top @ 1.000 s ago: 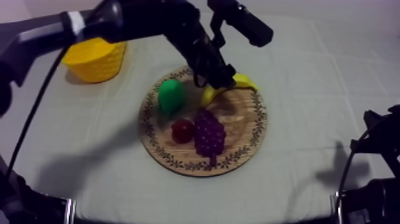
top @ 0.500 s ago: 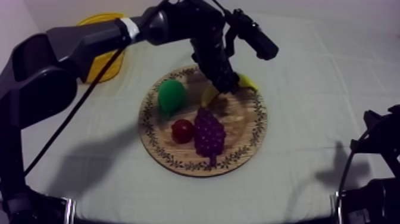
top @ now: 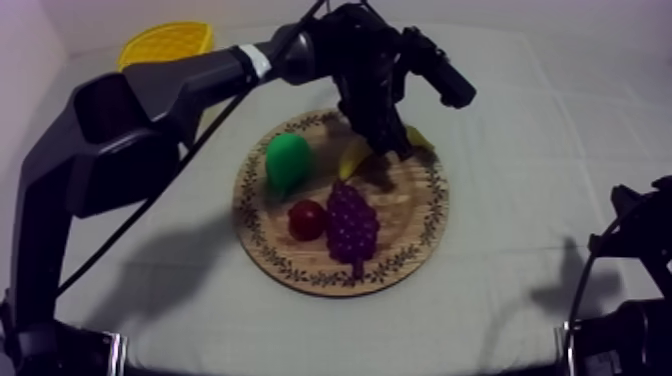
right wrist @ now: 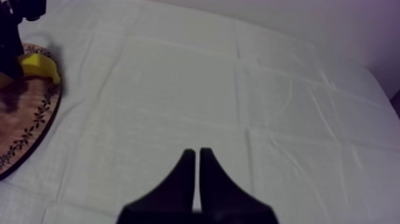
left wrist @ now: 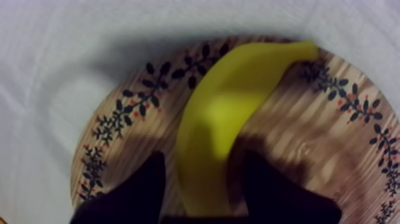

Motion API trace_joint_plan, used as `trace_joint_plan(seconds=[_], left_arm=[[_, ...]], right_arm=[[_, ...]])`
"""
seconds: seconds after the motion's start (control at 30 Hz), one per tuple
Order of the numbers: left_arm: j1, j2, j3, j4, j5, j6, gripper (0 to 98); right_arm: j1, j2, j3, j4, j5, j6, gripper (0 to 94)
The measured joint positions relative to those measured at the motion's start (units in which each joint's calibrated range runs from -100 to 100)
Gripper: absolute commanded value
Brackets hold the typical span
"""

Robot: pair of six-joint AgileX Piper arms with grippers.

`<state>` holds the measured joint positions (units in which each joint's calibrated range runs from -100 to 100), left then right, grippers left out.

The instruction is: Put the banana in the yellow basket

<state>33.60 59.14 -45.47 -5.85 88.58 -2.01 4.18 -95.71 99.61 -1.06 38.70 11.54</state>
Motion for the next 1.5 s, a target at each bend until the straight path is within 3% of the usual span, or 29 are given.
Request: trace_joint_plan(seconds=[0.17,0.47,0.7,1.0,1.5], left_arm=[[0.47,2.66,-4.13,-1.24,3.96,0.74,32.8],[0.67,0.84,-4.55,-4.06,4.71,2.76,27.9],[-1.26,-5.98,-4.58,-7.84,8.71,4.26,23.8],[-7.24,-17.14,0.47,-11.93,11.23,4.29,23.8],[-22.03,-28.68,16.28,-13.61,8.42,3.72,24.0]], right_arm=[[0.0,0.0,0.0,0.0,0.0,0.0,0.4],[0.0,0.0,0.0,0.0,0.0,0.0,0.4],[0.0,0.0,0.0,0.0,0.0,0.0,0.4],[0.0,0.0,0.0,0.0,0.0,0.0,0.4],[0.0,0.0,0.0,0.0,0.0,0.01,0.4]])
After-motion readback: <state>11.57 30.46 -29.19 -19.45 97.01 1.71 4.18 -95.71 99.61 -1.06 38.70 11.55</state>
